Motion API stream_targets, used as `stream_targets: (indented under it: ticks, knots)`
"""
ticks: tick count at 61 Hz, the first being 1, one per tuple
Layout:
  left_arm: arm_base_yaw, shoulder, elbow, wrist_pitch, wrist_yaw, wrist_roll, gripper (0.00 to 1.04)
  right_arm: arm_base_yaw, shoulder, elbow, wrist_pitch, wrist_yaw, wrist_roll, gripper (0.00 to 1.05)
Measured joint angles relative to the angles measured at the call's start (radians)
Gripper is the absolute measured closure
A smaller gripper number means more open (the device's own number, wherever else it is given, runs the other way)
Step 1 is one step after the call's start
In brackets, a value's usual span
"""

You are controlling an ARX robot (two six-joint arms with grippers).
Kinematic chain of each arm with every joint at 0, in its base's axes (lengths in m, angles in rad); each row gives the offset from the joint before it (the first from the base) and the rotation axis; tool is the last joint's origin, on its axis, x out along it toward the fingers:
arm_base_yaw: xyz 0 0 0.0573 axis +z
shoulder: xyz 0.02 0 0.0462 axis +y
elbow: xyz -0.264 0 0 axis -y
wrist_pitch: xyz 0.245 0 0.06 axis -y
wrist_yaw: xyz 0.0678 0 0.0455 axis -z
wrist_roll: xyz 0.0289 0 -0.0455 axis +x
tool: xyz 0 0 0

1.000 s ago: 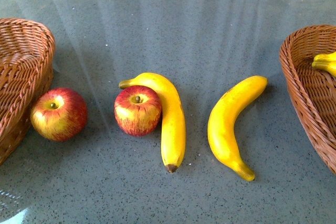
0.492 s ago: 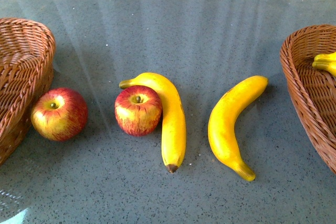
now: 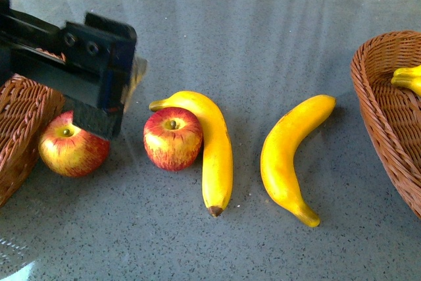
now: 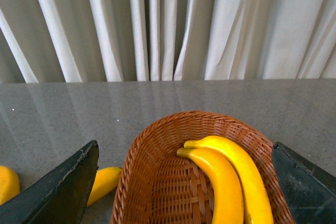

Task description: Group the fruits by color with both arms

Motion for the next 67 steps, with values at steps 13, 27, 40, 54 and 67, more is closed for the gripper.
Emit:
stream_targets:
  ticks: [13,27,40,54,67]
  knots:
    - [-0.018,0.083,0.023,-0.009,0.043,0.19,0.09,0.0,0.0,0.0,0.0,0.0,0.0,0.09]
    - [0.008,0.156,0.103,-0.142,0.11,0.471,0.09,0.0,0.0,0.0,0.0,0.0,0.0,0.09]
    - [0.017,0.235,0.188,-0.231,0.171,0.586,0.09,0.0,0.0,0.0,0.0,0.0,0.0,0.09]
    - [0.011,0.337,0.24,-0.243,0.181,0.62,0.09,0.0,0.0,0.0,0.0,0.0,0.0,0.09]
    - [0.015,0.409,0.305,-0.274,0.192,0.641,0.09,0.0,0.0,0.0,0.0,0.0,0.0,0.09]
